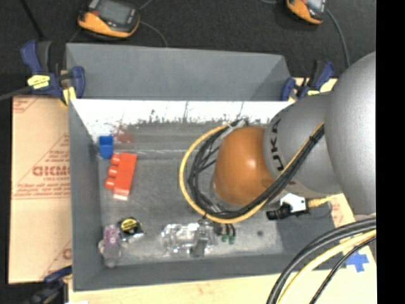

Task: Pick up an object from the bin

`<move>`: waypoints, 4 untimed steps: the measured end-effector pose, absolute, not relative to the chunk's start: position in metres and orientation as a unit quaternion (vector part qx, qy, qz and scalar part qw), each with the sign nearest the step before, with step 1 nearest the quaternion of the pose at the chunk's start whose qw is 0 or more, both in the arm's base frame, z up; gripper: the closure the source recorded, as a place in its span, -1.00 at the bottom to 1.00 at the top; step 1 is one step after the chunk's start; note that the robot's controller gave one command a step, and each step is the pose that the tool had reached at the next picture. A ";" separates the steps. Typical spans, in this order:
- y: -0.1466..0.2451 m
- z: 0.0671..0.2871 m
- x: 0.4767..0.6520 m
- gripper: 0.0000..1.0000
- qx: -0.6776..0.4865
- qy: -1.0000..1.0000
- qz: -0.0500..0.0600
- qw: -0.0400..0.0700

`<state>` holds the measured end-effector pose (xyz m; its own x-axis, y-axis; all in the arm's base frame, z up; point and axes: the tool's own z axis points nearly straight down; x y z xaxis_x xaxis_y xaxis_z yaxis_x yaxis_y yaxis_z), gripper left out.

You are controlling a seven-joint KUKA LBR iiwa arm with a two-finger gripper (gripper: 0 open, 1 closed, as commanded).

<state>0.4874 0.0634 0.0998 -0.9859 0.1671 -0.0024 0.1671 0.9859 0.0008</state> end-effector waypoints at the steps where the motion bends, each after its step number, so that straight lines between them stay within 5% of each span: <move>1: 0.066 0.073 0.481 -1.00 -0.179 0.984 0.000 0.011; 2: 0.066 0.074 0.483 -1.00 -0.176 0.984 0.001 0.013; 3: 0.066 0.074 0.482 1.00 -0.175 0.984 0.001 0.012; 4: 0.065 0.111 0.483 1.00 -0.172 0.985 0.000 0.002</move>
Offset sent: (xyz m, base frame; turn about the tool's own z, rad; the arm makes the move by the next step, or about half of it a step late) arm -0.0128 0.0021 -0.0298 -0.5288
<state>0.4829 0.0655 0.1109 -0.9408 -0.3391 -0.0033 -0.3391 0.9408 -0.0015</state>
